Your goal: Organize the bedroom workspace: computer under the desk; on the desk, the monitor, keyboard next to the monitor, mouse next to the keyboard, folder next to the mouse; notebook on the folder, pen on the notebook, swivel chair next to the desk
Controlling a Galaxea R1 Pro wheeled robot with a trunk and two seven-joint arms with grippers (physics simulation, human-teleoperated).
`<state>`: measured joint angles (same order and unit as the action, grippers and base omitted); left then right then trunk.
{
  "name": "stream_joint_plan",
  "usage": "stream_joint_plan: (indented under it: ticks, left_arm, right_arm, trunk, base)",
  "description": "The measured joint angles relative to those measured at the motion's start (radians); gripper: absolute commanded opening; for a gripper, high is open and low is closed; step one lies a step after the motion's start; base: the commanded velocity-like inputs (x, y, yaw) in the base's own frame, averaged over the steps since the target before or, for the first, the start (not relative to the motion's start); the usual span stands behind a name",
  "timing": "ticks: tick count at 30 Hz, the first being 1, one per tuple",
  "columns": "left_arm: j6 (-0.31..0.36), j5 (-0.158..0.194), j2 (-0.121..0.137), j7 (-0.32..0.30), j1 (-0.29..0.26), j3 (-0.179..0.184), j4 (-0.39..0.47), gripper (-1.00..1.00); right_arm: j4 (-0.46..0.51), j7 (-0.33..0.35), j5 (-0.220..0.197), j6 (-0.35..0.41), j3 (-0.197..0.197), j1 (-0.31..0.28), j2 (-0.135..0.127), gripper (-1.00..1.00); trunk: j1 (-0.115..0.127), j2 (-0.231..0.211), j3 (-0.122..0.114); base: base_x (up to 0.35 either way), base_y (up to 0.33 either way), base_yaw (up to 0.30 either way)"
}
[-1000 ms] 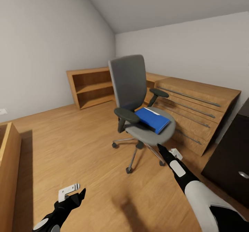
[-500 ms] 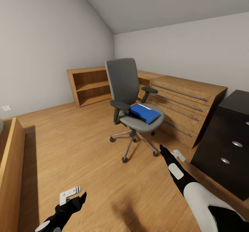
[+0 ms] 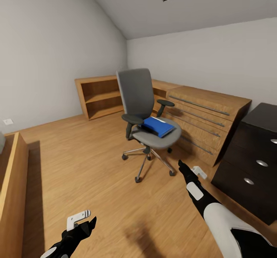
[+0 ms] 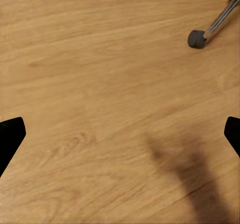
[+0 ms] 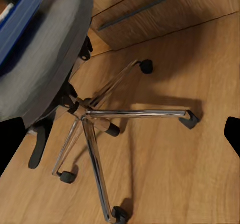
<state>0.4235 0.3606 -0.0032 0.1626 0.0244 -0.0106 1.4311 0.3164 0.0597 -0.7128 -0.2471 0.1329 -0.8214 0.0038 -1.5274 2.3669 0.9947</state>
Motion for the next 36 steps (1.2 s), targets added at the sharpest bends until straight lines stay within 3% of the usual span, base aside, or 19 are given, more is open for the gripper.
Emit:
stream_joint_plan:
  ticks: [5, 8, 10, 14, 18, 24, 36]
  left_arm:
    - [-0.006, 0.000, -0.007, 0.000, 0.000, 0.003, -0.047, 1.00]
    - [-0.024, -0.002, -0.027, -0.001, 0.000, 0.004, -0.099, 1.00]
    - [-0.058, -0.016, -0.041, -0.001, 0.000, 0.005, -0.151, 1.00]
    - [-0.158, -0.079, -0.054, 0.000, 0.000, 0.004, -0.243, 1.00]
    - [-0.204, -0.112, -0.057, 0.000, 0.000, 0.004, -0.333, 1.00]
    - [-0.262, -0.126, -0.057, 0.000, 0.000, 0.004, -0.459, 1.00]
    - [-0.468, -0.150, -0.053, -0.002, 0.000, 0.001, -0.727, 1.00]
  right_arm:
    - [-0.050, 0.000, 0.022, -0.096, -0.003, 0.000, 0.010, 1.00]
    - [-0.100, 0.000, 0.054, -0.180, -0.006, 0.000, 0.023, 1.00]
    - [-0.147, 0.000, 0.097, -0.256, -0.006, 0.000, 0.033, 1.00]
    - [-0.251, 0.000, 0.188, -0.405, -0.005, 0.000, 0.054, 1.00]
    - [-0.309, 0.000, 0.229, -0.479, -0.004, 0.005, 0.072, 1.00]
    - [-0.328, 0.001, 0.245, -0.509, -0.002, 0.074, 0.082, 1.00]
    - [-0.334, 0.001, 0.311, -0.559, -0.002, 0.255, 0.087, 1.00]
  trunk:
    - [0.019, -0.035, -0.016]
    - [0.031, -0.056, -0.025]
    - [0.038, -0.070, -0.031]
    - [0.054, -0.098, -0.044]
    - [0.069, -0.126, -0.056]
    - [0.092, -0.168, -0.075]
    - [0.138, -0.252, -0.113]
  base:
    - [0.000, 0.000, 0.000]
    - [0.000, 0.000, 0.000]
    - [0.000, 0.000, 0.000]
    - [0.000, 0.000, 0.000]
    - [0.000, 0.000, 0.000]
    - [0.000, 0.000, 0.000]
    - [0.000, 0.000, 0.000]
